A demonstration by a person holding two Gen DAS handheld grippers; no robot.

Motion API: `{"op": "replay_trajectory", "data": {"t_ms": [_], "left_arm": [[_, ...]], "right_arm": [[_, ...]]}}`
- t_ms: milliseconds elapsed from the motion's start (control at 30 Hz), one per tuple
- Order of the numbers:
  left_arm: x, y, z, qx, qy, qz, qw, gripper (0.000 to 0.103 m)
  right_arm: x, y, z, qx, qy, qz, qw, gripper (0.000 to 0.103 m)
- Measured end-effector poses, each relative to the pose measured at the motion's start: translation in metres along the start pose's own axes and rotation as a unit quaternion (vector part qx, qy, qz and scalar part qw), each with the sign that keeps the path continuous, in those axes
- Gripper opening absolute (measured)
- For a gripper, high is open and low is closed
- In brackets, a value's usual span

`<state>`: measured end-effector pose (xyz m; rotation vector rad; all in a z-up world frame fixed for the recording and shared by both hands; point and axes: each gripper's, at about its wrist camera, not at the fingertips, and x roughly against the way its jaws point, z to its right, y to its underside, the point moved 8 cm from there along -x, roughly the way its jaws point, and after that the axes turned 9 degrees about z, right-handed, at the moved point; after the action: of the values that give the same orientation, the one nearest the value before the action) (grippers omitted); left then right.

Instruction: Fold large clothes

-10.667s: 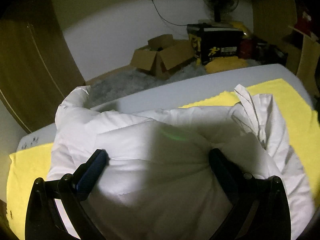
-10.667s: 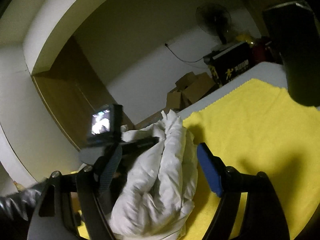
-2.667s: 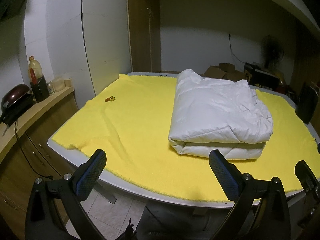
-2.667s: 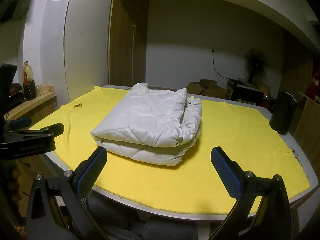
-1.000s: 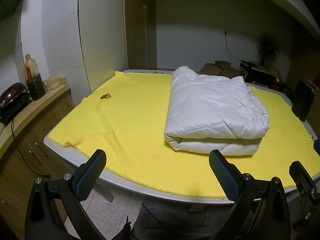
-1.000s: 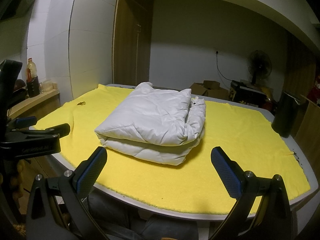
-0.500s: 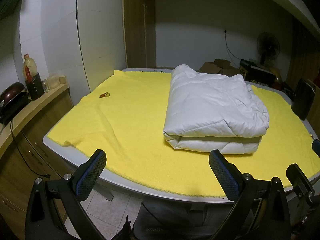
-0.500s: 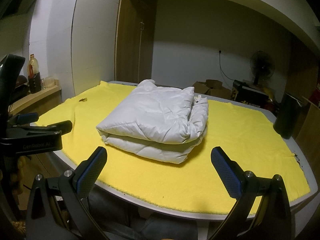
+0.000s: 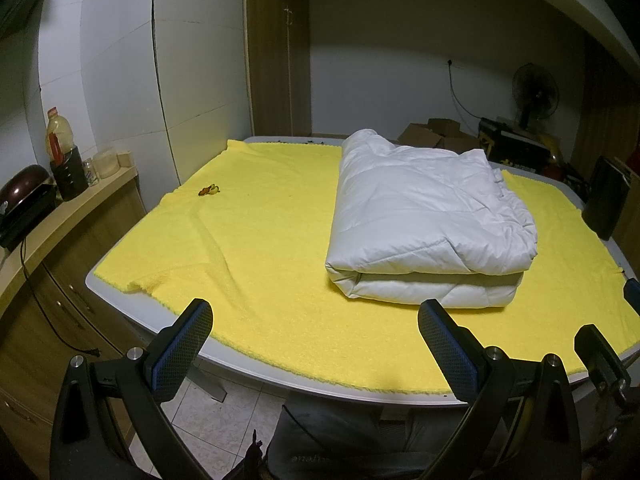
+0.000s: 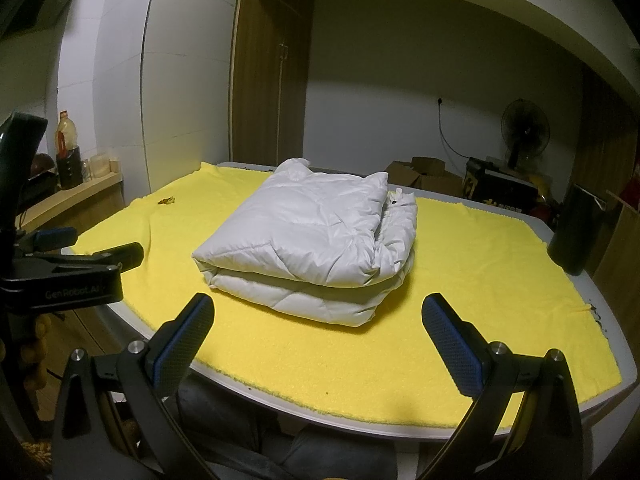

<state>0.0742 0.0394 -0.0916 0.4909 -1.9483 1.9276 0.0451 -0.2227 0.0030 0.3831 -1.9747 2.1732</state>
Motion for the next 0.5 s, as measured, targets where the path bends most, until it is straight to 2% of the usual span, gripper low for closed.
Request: {"op": "replay_trajectory", "data": {"t_ms": [500], "left_arm": [[-0.0002,0.0006,0.0015,0.0,0.001,-0.001,1.0,0.103]], "right_arm": [[-0.0015,0.0011,-0.0016,-0.004,0.0,-0.002,1.0,0.103]]}}
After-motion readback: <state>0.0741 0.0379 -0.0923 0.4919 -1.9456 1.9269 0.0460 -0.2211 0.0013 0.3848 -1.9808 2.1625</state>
